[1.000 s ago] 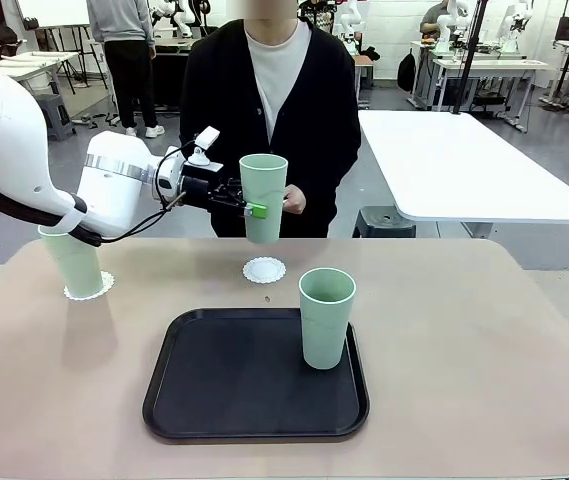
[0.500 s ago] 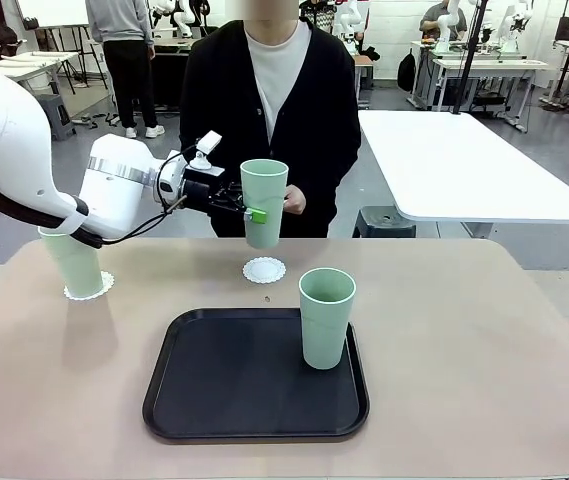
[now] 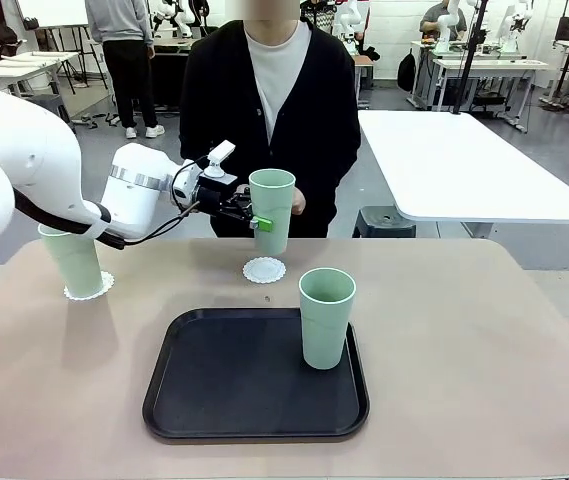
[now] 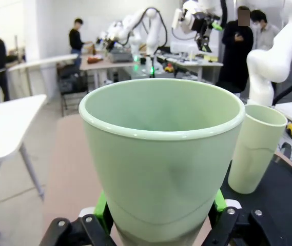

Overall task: Place coasters on the table and set cups on them.
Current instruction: Take one Reusable plastic cup from the Flat Tray and place it on a coaster set by the human.

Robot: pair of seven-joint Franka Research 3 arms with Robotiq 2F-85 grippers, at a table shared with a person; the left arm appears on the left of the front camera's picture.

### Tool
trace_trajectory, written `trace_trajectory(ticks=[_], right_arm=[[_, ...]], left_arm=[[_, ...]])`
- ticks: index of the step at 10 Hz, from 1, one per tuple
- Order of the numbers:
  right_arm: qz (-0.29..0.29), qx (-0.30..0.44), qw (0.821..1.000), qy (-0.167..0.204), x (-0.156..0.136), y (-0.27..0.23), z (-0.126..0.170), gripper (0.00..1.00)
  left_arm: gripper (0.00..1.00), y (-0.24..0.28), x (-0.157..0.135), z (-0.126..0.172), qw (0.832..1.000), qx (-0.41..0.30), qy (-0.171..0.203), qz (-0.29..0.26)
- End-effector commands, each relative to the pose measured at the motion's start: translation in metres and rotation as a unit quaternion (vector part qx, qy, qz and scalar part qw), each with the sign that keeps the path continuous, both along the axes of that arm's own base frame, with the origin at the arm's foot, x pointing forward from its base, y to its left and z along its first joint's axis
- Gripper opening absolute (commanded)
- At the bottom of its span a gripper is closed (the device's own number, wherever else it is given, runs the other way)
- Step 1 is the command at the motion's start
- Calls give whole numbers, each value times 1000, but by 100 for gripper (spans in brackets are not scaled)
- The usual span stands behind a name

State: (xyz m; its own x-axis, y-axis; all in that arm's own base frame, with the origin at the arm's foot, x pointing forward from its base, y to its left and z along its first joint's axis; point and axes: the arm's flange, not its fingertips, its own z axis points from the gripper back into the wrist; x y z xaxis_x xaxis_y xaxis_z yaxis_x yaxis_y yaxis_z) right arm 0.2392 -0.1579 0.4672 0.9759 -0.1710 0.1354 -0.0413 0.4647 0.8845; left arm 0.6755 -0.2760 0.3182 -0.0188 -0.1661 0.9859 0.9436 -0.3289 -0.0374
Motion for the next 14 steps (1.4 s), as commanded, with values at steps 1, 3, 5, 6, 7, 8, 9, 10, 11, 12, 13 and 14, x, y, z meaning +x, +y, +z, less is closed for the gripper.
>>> trace_trajectory(ticks=[1, 3, 5, 6, 7, 8, 9, 10, 11, 12, 13, 14], right_arm=[[2, 4, 1000, -2, 0, -1, 0, 100], [2, 4, 1000, -2, 0, -1, 0, 100], [2, 4, 1000, -2, 0, -1, 0, 100], [2, 4, 1000, -2, 0, -1, 0, 100], [2, 4, 1000, -2, 0, -1, 0, 100], [2, 4, 1000, -2, 0, -1, 0, 100], [2, 4, 1000, -2, 0, -1, 0, 100], [2, 4, 1000, -2, 0, -1, 0, 100], [2, 4, 1000, -2, 0, -1, 0, 100], [2, 4, 1000, -2, 0, -1, 0, 100], [2, 4, 1000, -2, 0, -1, 0, 100], [2, 4, 1000, -2, 0, -1, 0, 100]], left_arm=[[86, 4, 26, -1, 1000, 1, 13, -8], [86, 10, 34, -4, 1000, 4, 9, -2], [86, 14, 38, -8, 1000, 5, 7, -5], [86, 16, 42, -12, 1000, 11, 10, -8], [86, 18, 43, -14, 1000, 12, 11, -14], [86, 19, 45, -17, 1000, 14, 10, -14], [86, 19, 46, -20, 1000, 16, 11, -17], [86, 18, 47, -22, 1000, 19, 12, -18], [86, 18, 47, -24, 1000, 21, 11, -17], [86, 18, 47, -25, 999, 25, 10, -18], [86, 18, 48, -27, 999, 26, 11, -17], [86, 17, 46, -31, 999, 23, 19, -24]])
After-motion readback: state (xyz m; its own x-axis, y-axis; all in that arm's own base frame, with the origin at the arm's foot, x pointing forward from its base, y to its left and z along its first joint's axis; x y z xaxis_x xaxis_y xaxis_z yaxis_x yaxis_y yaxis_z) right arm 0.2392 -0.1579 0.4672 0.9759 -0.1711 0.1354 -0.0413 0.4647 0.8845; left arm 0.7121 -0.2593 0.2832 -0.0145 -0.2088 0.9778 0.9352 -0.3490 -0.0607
